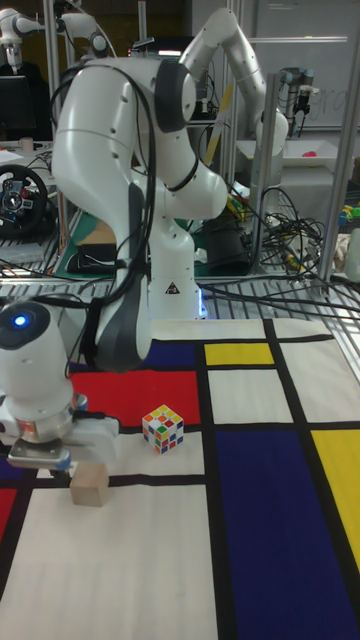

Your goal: Use the gripper to push the small block from left to right

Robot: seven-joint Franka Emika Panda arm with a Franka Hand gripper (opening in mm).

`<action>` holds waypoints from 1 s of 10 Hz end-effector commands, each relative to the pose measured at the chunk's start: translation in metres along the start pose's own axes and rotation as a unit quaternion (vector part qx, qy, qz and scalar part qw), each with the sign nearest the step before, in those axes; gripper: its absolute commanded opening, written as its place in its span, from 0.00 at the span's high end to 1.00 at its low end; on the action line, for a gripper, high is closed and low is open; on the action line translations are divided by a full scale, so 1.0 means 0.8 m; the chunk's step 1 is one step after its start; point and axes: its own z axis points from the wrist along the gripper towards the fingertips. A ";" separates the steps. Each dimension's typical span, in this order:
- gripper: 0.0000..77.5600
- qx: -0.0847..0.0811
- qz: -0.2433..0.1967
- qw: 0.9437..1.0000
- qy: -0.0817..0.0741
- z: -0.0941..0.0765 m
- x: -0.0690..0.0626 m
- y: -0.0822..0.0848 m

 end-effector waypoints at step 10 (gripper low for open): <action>1.00 -0.004 -0.003 1.000 -0.015 0.017 -0.005 0.032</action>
